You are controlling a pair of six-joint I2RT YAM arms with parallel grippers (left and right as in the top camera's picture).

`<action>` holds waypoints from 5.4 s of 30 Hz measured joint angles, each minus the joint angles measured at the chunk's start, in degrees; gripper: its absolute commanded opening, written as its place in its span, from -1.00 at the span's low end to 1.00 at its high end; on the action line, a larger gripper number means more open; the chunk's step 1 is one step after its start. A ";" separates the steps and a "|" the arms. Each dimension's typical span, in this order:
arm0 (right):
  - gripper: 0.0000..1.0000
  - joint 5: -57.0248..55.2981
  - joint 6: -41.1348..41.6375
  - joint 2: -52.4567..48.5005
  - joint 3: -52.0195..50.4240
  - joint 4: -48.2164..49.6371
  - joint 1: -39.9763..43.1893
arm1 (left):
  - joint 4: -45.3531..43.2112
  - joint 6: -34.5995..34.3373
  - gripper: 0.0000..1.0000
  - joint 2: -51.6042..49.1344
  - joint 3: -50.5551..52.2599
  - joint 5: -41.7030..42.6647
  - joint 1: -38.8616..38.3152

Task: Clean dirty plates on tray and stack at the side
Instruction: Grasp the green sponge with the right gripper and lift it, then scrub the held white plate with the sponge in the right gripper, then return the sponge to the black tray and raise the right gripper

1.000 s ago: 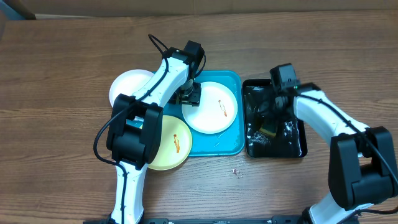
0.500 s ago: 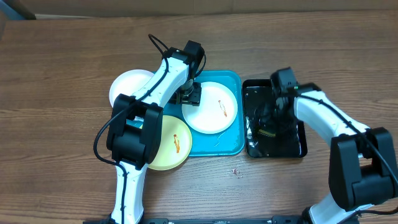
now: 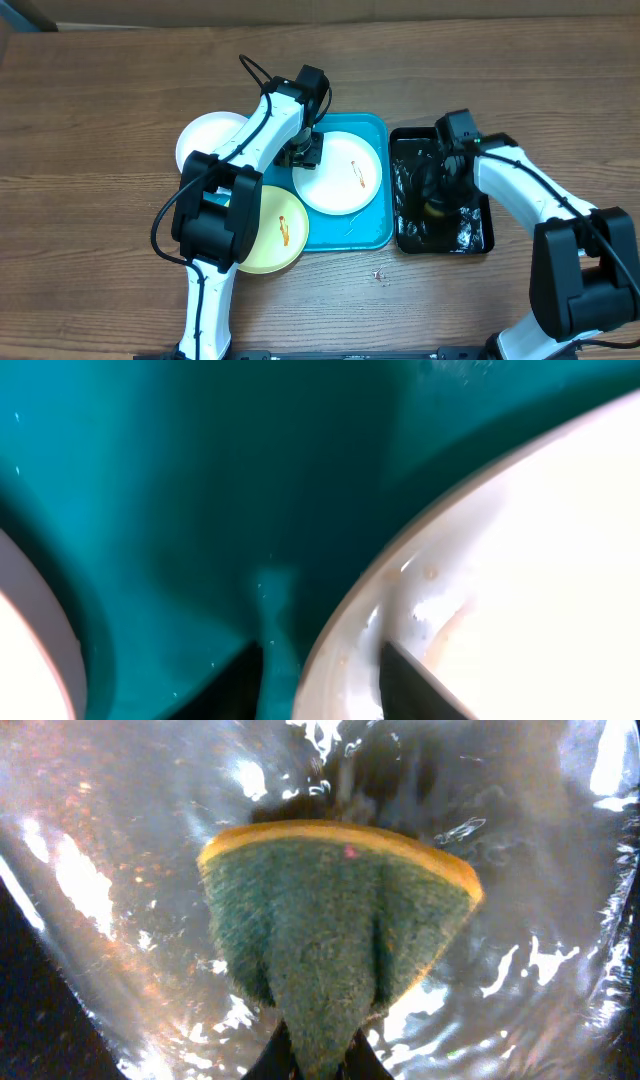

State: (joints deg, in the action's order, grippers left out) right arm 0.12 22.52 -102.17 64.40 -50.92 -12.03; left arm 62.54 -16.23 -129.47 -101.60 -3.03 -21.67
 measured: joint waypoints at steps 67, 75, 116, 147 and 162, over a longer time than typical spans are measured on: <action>0.03 -7.65 -15.26 -12.22 11.74 18.49 -16.63 | -2.71 -1.66 -0.91 0.33 0.00 2.36 0.04; -0.65 -7.96 -15.80 -12.22 11.74 17.46 -16.87 | -2.60 -1.68 -0.89 0.33 0.00 2.36 0.04; -0.92 32.06 -15.10 -10.34 29.29 -2.14 -1.29 | -1.99 -1.81 -0.88 0.33 0.00 2.43 0.04; 0.39 9.88 -15.82 -7.30 26.27 -20.83 7.04 | -0.76 -1.81 -0.33 0.31 0.00 2.40 0.00; 1.00 8.87 -16.33 -7.30 29.90 -22.25 26.38 | 7.04 -1.57 -0.92 0.31 -2.67 3.19 0.68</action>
State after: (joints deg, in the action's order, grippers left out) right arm 8.99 6.20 -109.47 94.30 -73.17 14.35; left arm 69.58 -17.80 -129.16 -104.27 0.16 -20.99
